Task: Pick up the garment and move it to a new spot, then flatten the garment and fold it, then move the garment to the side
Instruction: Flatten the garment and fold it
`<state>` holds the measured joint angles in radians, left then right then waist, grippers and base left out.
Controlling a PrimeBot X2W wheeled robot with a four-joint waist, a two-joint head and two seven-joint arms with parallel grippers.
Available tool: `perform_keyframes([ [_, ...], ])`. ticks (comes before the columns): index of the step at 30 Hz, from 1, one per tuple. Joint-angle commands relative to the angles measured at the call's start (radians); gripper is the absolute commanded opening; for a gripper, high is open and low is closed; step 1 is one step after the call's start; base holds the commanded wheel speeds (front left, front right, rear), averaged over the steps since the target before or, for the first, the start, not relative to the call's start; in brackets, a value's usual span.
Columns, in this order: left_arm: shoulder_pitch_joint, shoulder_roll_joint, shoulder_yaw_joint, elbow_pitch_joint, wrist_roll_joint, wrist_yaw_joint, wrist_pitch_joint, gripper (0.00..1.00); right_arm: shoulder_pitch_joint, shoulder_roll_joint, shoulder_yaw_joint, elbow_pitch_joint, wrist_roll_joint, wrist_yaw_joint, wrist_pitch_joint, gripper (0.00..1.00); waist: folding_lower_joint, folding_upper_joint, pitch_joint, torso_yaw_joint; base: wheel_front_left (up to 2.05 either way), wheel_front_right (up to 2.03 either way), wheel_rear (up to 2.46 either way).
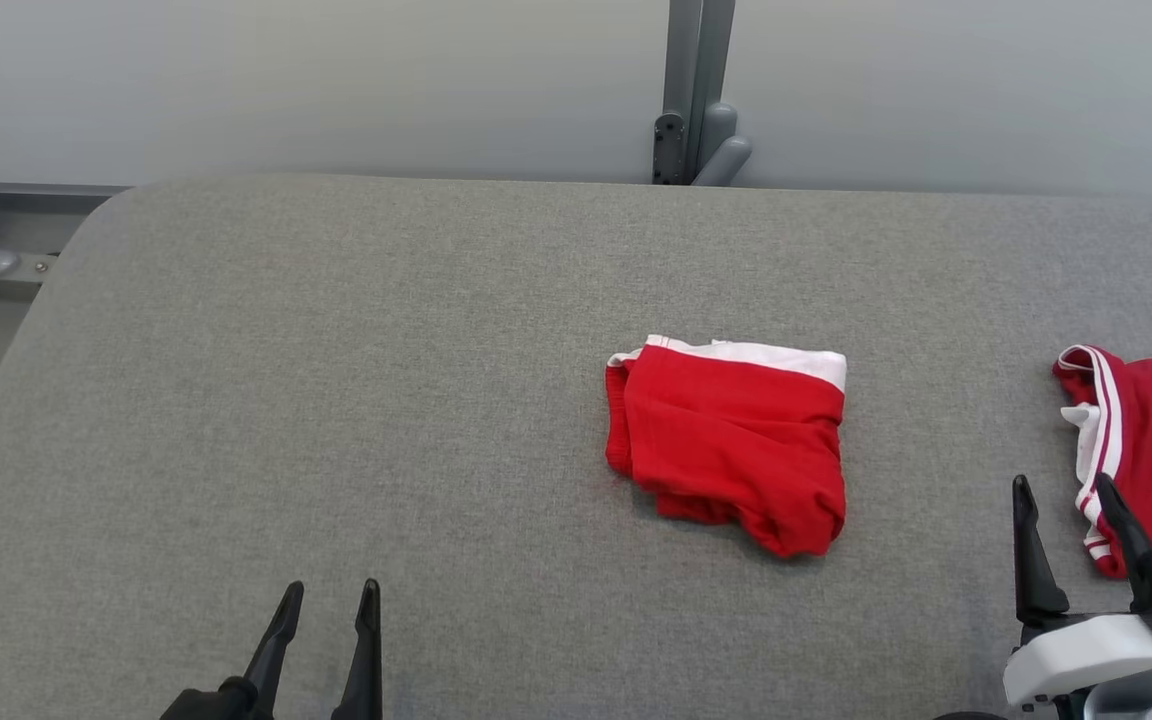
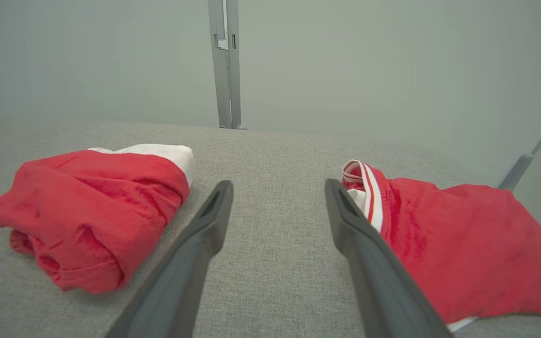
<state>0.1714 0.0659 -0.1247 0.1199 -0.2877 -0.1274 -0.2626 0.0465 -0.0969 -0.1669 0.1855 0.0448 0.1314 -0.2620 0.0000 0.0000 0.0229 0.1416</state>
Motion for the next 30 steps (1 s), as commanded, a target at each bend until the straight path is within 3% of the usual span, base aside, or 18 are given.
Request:
perform_keyframes([
  [1, 0.003, -0.004, 0.006, -0.005, 0.011, -0.003, -0.003, 1.00, 0.002, 0.005, -0.008, -0.019, -0.007, -0.002, -0.003, 1.00, 0.0000, 0.0000, 0.003, 0.001, 0.00, 0.00, 0.00],
  [2, 0.001, -0.004, 0.006, -0.006, 0.012, -0.003, -0.003, 1.00, -0.003, 0.013, -0.008, -0.028, -0.011, -0.002, -0.003, 1.00, 0.0000, 0.0000, 0.005, 0.003, 0.00, 0.00, 0.00],
  [3, -0.002, -0.004, 0.007, -0.008, 0.013, -0.004, -0.003, 1.00, -0.011, 0.018, -0.007, -0.038, -0.009, -0.002, -0.003, 0.43, 0.0000, 0.0000, 0.008, 0.005, 0.00, 0.00, 0.00],
  [4, -0.006, -0.004, 0.007, -0.009, 0.013, -0.004, -0.003, 1.00, -0.024, 0.023, -0.006, -0.050, 0.001, -0.002, -0.003, 0.00, 0.0000, 0.0000, 0.013, 0.006, 0.00, 0.00, 0.00],
  [10, -0.039, -0.009, 0.005, -0.022, 0.005, -0.004, -0.003, 1.00, -0.150, 0.036, 0.148, -0.007, -0.039, -0.001, -0.003, 0.00, 0.0000, 0.0000, 0.073, 0.009, 0.00, 0.00, 0.00],
  [19, -0.113, -0.008, -0.032, -0.004, -0.001, -0.004, -0.003, 1.00, -0.426, 0.043, 0.432, 0.321, -0.095, -0.001, -0.003, 0.00, 0.0000, 0.0000, 0.140, 0.065, 0.00, 0.00, 0.00],
  [30, -0.123, -0.009, -0.035, 0.014, -0.011, -0.004, -0.003, 1.00, -0.482, 0.044, 0.534, 0.539, -0.044, -0.001, -0.003, 0.00, 0.0000, 0.0000, 0.154, 0.091, 0.00, 0.00, 0.00],
])
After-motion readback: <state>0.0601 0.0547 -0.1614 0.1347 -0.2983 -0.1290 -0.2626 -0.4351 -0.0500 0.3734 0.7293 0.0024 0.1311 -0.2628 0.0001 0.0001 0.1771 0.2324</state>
